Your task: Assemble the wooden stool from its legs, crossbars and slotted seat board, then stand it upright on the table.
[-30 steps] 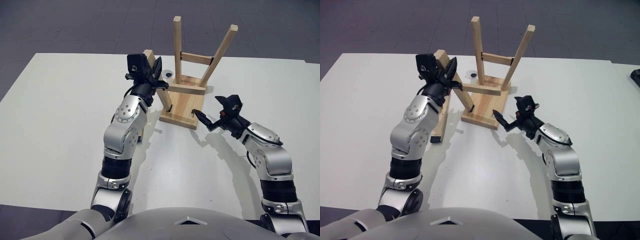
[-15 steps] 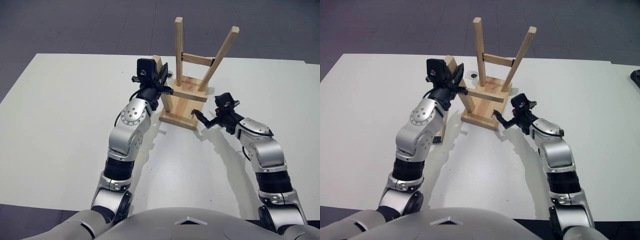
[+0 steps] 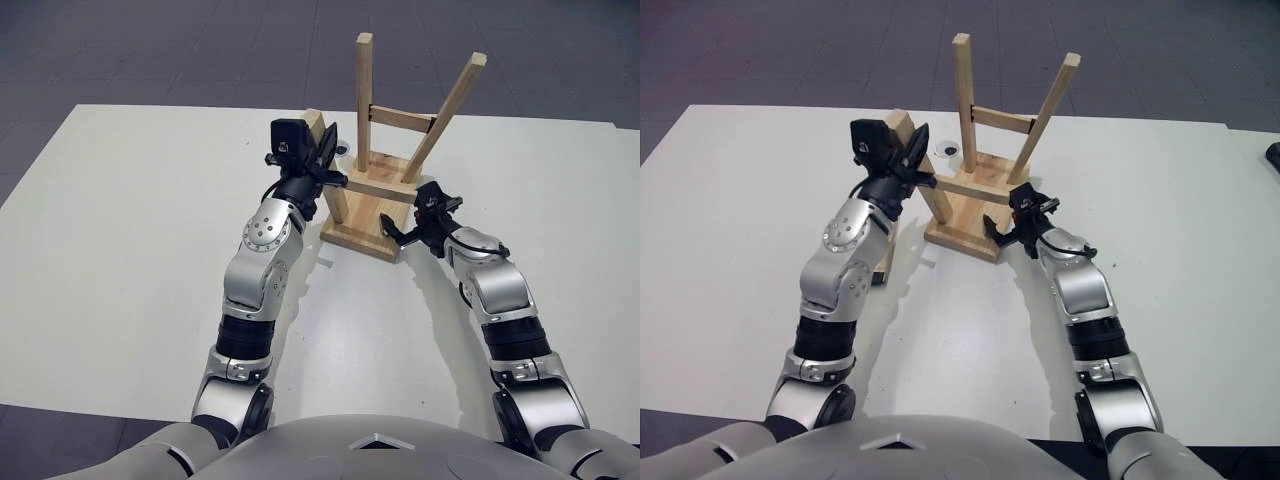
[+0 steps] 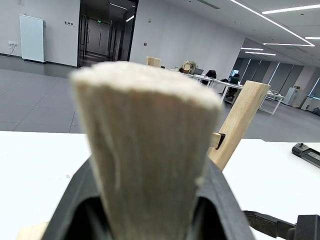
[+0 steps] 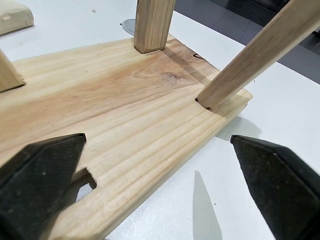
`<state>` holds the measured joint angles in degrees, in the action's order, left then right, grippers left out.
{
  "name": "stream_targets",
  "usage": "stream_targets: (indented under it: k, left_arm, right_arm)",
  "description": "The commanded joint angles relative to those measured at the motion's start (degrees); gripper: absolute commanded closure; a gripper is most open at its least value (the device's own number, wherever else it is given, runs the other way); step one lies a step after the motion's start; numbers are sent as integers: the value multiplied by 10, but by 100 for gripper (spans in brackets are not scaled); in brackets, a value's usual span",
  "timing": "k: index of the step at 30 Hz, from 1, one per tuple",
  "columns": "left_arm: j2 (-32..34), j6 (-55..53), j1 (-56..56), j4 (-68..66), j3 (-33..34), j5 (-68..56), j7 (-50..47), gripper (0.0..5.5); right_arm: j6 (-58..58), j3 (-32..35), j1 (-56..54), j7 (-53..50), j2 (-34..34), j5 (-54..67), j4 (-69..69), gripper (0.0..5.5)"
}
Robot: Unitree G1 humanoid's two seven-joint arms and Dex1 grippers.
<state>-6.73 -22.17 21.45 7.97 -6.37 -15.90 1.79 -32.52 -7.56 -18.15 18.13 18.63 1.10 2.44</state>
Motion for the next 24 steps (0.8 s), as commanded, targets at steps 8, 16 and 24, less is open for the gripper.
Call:
stream_targets:
  k: [8, 16, 24]
  left_arm:
    - [-39, 13, 10, -5, 33, -37, -11, 250]
    - [24, -25, 86, 158, 89, -82, -19, 122]
    - [179, -175, 84, 187, 160, -75, -28, 14]
  right_arm:
    - [3, -7, -3, 11, 4, -13, 24, 10]
    - [9, 9, 14, 10, 11, -13, 11, 10]
    - [15, 105, 102, 3, 15, 35, -127, 10]
